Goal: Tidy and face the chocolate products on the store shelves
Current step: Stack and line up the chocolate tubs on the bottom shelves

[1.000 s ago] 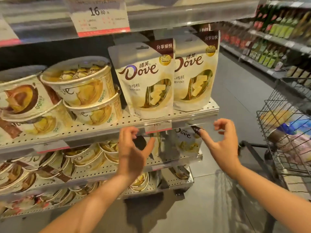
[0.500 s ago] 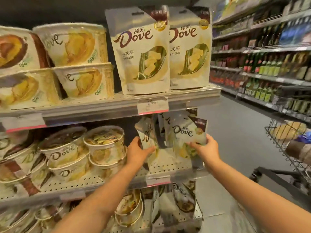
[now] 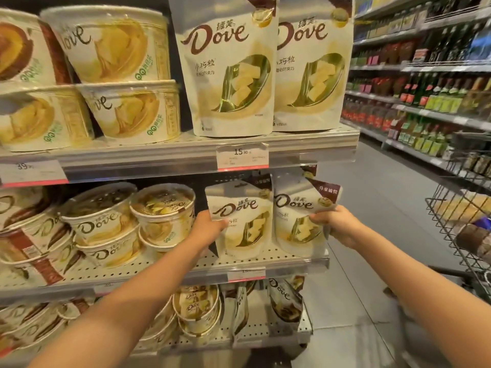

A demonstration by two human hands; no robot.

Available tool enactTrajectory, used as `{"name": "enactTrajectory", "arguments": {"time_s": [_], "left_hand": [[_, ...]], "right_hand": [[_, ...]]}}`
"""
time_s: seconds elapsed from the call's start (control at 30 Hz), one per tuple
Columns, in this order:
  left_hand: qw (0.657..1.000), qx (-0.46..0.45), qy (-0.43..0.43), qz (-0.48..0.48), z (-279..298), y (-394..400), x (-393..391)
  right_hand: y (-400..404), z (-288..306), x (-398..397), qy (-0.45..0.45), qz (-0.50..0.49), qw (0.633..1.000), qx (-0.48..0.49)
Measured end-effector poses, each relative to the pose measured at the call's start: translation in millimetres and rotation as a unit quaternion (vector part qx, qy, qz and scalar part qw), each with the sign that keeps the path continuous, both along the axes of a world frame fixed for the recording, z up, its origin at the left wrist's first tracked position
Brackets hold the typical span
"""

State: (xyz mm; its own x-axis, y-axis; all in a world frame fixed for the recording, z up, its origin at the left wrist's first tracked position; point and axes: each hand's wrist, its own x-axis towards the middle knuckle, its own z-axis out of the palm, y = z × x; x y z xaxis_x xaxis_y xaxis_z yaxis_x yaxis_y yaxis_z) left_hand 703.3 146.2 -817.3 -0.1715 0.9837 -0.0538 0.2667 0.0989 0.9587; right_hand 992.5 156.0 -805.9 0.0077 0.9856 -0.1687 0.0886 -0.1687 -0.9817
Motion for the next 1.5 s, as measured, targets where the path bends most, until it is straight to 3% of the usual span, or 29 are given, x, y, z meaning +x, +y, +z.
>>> {"name": "enactTrajectory", "arguments": {"time_s": [0.13, 0.3, 0.9, 1.07, 1.23, 1.3, 1.43, 1.5], "left_hand": [[0.999, 0.010, -0.053, 0.003, -0.1, 1.4, -1.4], [0.990, 0.015, -0.136, 0.021, -2.5, -4.0, 3.9], [0.993, -0.013, -0.068, 0.100, -11.9, -6.6, 13.6], [0.995, -0.003, 0.038, 0.097, -8.3, -28.4, 12.3], [0.980, 0.024, 0.176, 0.091, 2.8, -63.7, -0.1], [0.972, 0.068, 0.202, 0.097, 11.6, -81.5, -12.5], [0.957, 0.147, 0.183, 0.171, 23.0, -115.5, -50.5], [0.933, 0.175, 0.231, 0.212, 23.8, -122.5, -78.7]], "right_hand": [[5.8, 0.3, 13.3, 0.012, 0.074, 0.997, -0.010], [5.3, -1.1, 14.6, 0.010, 0.072, 0.997, 0.007], [2.5, -26.2, 2.4, 0.002, 0.003, 0.999, 0.037], [-21.5, -28.6, -5.6, -0.047, -0.108, 0.982, 0.151], [-50.5, -31.9, -18.6, -0.152, -0.213, 0.899, 0.350], [-60.4, -32.2, -29.6, -0.171, -0.183, 0.867, 0.432], [-71.3, -29.5, -71.4, -0.170, -0.039, 0.869, 0.463], [-72.9, -27.2, -101.1, -0.194, 0.034, 0.860, 0.471]]}}
